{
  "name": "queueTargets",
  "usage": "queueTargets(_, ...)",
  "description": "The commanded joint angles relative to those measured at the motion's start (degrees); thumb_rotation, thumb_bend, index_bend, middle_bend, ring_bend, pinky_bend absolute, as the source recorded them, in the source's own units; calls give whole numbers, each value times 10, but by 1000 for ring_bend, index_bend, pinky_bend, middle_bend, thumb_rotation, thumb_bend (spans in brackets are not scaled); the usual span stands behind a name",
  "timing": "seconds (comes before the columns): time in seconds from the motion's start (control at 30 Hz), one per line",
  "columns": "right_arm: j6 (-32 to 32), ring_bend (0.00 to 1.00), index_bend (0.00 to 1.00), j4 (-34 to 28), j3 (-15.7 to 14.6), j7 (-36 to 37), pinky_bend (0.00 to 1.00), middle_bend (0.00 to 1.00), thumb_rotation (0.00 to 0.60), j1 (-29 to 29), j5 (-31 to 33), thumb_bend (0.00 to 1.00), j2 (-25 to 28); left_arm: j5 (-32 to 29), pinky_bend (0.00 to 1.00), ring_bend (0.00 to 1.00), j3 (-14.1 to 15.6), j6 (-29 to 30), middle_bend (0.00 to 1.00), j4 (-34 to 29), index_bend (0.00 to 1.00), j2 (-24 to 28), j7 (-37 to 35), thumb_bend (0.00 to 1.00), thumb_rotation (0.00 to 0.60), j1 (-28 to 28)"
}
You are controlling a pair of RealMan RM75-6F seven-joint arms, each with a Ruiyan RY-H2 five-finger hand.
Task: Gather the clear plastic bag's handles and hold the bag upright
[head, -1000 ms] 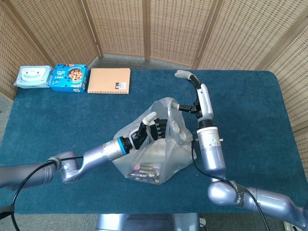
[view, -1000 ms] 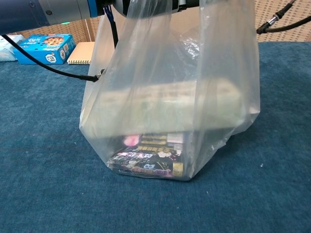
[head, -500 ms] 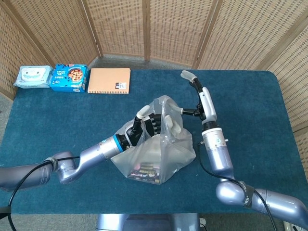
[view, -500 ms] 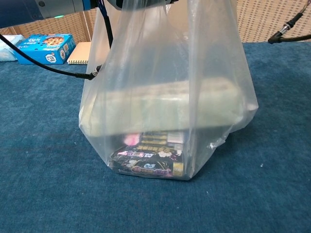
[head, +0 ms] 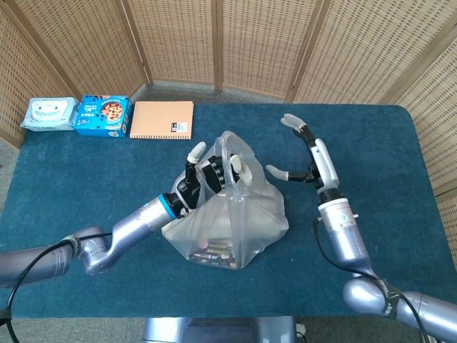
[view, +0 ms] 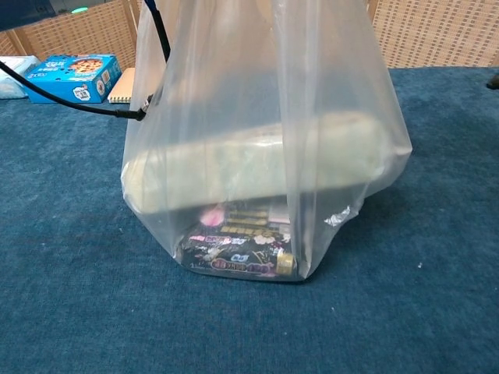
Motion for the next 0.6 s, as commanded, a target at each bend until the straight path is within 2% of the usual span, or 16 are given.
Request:
queueTargets(0.03, 6, 62, 115, -4, -15, 37, 68, 148, 542, -31, -41, 91, 22, -3, 454, 424, -8, 4, 482, -8, 494, 4, -14, 201, 0, 5)
queueTargets(0.33, 44, 62, 115, -7, -61, 77, 70, 149, 544, -92, -119, 93, 57, -6, 454, 424, -31, -2, 488, -43, 494, 27, -26, 204, 0, 6)
queueTargets(0.47, 73, 64, 115, -4, -87, 84, 72, 151, 546, -118, -157, 99, 63, -41, 488, 449, -56, -21, 518, -69, 500, 38, -14, 282, 0, 4)
queueTargets(0.6, 87, 66, 115, -3, -101, 100, 73, 153, 542, -133, -176, 106, 70, -59, 550, 503, -77, -34, 552, -84, 503, 49, -2, 332, 0, 2)
